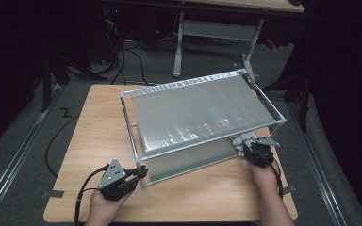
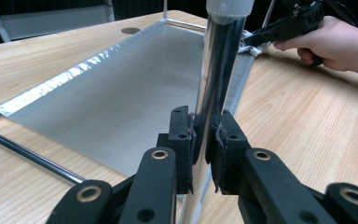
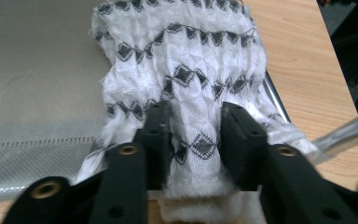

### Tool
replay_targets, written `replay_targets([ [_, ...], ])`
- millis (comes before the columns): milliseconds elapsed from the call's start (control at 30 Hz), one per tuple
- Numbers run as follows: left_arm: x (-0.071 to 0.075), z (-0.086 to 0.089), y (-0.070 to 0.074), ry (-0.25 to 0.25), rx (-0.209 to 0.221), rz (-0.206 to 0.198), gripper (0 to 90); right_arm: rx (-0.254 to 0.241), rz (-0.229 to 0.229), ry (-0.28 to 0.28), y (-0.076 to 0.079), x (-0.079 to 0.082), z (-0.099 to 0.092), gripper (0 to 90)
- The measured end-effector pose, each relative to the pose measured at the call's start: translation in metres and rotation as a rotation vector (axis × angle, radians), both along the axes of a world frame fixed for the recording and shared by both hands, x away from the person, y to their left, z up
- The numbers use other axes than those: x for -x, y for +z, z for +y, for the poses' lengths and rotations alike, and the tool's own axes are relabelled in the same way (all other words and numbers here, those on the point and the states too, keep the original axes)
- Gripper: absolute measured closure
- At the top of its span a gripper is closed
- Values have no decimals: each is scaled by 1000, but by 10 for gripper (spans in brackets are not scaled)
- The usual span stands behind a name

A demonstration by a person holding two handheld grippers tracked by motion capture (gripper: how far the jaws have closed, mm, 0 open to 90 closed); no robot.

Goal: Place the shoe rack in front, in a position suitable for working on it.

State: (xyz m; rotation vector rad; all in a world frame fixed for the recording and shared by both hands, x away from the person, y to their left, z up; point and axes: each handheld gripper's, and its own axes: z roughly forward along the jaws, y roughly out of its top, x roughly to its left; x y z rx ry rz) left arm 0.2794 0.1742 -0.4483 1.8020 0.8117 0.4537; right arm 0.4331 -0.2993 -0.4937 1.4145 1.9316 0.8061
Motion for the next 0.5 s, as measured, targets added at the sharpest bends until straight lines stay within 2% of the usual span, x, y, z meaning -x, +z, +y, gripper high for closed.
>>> replay_targets([
  [100,0,0,0,2,7,4,800,-2,-1,4,0,0,2,505],
  [167,0,0,0,0,11,6,798,0,-8,10,-1,0,5,485],
  [233,-1,1,-1,-5,13,5,797,2,-13,14,-2,-1,6,523],
  [433,-1,0,0,-5,-7,-9,805,-52,10,5,-4,-2,5,555],
  [500,0,0,0,-11,-1,-21,807,-32,6,18,-4,-1,7,556],
])
